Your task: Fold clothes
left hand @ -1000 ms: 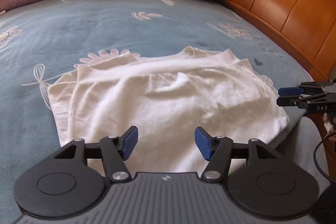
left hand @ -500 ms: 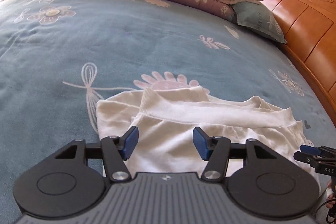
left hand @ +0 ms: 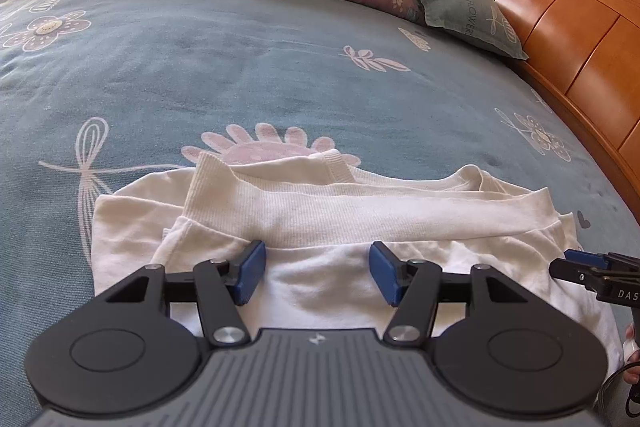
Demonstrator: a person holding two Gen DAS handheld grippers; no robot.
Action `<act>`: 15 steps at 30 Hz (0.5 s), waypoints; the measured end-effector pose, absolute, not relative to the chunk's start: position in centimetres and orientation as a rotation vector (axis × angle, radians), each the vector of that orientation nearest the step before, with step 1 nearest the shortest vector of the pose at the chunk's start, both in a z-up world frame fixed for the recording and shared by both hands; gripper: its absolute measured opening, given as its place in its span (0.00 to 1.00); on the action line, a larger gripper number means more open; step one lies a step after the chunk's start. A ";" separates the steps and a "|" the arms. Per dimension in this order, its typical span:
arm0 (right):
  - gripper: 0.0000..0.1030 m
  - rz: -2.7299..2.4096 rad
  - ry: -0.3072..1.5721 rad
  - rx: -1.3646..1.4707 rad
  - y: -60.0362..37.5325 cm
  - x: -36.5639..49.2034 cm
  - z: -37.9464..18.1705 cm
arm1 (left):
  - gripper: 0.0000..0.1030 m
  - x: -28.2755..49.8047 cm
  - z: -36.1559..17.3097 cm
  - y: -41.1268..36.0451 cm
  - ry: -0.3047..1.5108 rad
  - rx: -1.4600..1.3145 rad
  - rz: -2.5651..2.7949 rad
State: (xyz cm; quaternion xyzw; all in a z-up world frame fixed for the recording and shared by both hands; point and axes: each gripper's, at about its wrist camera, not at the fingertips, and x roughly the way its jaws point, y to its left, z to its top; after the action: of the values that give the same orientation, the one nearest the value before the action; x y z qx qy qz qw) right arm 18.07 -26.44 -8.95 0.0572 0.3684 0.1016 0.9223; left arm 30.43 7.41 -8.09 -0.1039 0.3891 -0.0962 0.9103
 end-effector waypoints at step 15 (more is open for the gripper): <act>0.76 0.240 0.761 0.072 -24.5 21.3 -8.9 | 0.60 30.9 -7.0 7.8 0.789 -0.232 -0.221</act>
State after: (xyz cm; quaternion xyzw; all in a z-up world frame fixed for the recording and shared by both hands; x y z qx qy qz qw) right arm 21.33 -24.54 -8.90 0.0353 0.3704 0.1170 0.9208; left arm 30.91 7.78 -7.05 -0.1124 0.3828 -0.1070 0.9107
